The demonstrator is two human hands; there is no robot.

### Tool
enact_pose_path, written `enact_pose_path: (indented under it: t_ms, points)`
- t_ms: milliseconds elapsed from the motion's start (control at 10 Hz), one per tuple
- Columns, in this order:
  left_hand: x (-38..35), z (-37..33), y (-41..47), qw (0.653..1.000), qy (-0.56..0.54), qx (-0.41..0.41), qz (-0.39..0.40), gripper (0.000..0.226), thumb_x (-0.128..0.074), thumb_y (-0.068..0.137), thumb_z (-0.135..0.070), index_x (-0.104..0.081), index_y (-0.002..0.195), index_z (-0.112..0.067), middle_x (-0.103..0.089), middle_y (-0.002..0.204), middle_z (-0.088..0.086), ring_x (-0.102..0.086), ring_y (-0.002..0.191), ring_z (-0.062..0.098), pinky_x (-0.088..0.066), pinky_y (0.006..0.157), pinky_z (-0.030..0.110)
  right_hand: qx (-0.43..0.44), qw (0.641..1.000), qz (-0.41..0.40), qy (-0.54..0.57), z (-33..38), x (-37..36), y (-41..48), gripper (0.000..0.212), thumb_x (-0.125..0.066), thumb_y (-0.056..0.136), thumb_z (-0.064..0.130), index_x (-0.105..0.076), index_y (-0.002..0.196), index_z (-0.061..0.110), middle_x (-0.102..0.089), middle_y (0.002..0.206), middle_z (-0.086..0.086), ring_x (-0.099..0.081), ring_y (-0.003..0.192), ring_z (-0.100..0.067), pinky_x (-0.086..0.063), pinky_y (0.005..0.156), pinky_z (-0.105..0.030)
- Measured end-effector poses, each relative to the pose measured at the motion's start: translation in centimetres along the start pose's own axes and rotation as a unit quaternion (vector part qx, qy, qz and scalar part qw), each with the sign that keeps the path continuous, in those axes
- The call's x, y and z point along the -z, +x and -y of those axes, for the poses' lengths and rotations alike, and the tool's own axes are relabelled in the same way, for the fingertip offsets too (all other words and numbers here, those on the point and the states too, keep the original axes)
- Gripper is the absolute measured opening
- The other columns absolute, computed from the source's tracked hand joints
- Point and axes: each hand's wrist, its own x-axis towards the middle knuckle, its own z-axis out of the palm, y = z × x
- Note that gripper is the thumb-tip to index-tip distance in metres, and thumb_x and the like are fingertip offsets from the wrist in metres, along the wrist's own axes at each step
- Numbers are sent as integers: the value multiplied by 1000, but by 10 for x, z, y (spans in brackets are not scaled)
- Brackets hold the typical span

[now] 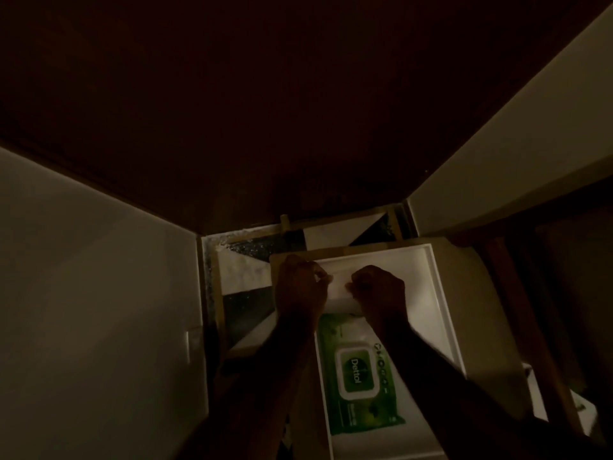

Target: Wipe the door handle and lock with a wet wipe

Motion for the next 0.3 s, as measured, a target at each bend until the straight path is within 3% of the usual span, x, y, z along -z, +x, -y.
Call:
enact_pose_path:
  t_ms: [100, 200, 300]
  points:
    - [-6, 4, 4, 996, 82, -19, 4, 32, -68, 91, -42, -72, 110, -16, -57, 134, 7, -51, 126, 25, -45, 106, 42, 2, 998, 20, -52, -1, -5, 5, 22, -78, 98, 30, -76, 109, 11, -78, 110, -4, -68, 96, -12, -51, 77, -10]
    - [-9, 4, 7, 988, 144, -48, -3, 36, -66, 92, -43, -66, 115, -16, -60, 130, 8, -55, 121, 27, -51, 99, 46, -9, 992, 34, -119, 4, -5, 1, 29, -73, 100, 38, -67, 110, 11, -72, 108, -6, -69, 104, -24, -54, 86, -30]
    - [-1, 2, 3, 996, 64, -45, -31, 32, -65, 93, -41, -63, 112, -16, -64, 121, 6, -59, 113, 26, -53, 94, 42, 49, 993, -25, -102, 9, 2, -9, 27, -72, 102, 37, -66, 110, 12, -67, 105, -5, -66, 104, -26, -51, 87, -33]
